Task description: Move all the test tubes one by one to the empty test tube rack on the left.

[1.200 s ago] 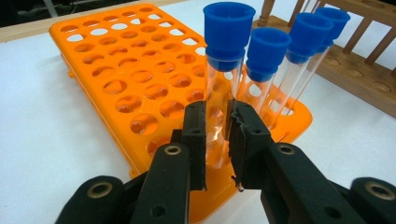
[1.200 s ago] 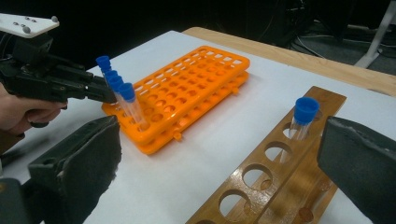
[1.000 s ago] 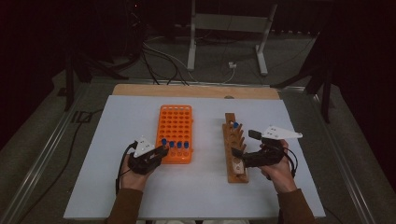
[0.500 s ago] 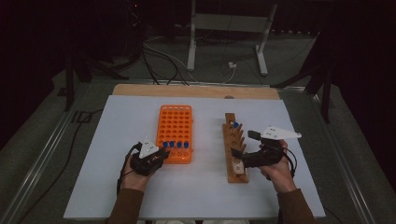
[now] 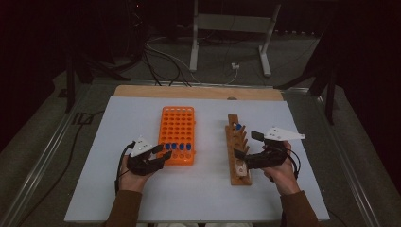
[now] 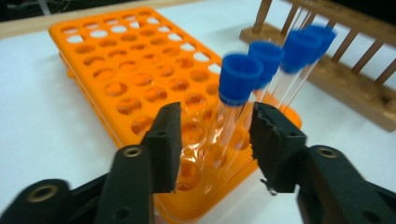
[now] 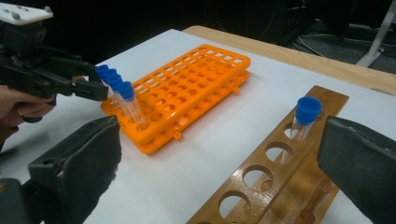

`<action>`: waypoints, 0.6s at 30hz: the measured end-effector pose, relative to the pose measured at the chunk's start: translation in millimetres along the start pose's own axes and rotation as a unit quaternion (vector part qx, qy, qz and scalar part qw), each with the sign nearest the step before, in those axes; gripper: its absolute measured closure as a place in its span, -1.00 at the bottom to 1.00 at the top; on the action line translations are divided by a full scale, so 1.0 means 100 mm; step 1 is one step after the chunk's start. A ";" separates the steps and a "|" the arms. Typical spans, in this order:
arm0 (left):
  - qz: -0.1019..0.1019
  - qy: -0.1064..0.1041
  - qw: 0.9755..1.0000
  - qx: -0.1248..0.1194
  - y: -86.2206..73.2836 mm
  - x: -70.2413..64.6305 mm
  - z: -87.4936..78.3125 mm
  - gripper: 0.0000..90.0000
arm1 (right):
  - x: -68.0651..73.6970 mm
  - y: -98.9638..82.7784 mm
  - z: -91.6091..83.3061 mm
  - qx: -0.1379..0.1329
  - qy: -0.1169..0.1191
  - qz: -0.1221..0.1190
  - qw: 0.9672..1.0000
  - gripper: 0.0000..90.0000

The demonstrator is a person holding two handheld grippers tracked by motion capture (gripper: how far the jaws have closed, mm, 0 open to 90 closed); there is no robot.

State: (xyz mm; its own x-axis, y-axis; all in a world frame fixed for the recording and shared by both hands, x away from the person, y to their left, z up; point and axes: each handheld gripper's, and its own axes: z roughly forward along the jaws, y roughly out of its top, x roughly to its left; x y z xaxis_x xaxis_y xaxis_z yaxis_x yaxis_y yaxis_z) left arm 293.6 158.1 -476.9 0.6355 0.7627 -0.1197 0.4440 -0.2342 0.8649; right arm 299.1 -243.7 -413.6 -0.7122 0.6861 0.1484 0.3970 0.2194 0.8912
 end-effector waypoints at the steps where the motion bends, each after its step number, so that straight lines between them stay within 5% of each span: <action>1: -0.004 -0.004 1.000 -0.006 0.01 0.01 -0.02 0.18 | 0.00 0.00 0.00 0.000 0.000 -0.001 1.000 -1.00; 5: -0.014 -0.022 0.999 -0.026 0.04 0.02 -0.07 0.00 | 0.00 0.01 -0.01 -0.002 0.000 -0.001 1.000 -1.00; 18: -0.009 -0.012 0.999 -0.052 0.18 -0.06 -0.15 -0.62 | 0.00 0.01 0.00 -0.004 0.000 0.001 1.000 -1.00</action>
State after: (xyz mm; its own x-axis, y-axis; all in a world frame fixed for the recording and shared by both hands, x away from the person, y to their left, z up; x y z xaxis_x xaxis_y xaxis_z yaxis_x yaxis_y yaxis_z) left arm 288.5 157.8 -453.3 0.6438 0.7513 -0.1455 0.3878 -0.1564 0.9084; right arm 299.4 -243.7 -412.8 -0.7107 0.6873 0.1503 0.3947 0.2127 0.8939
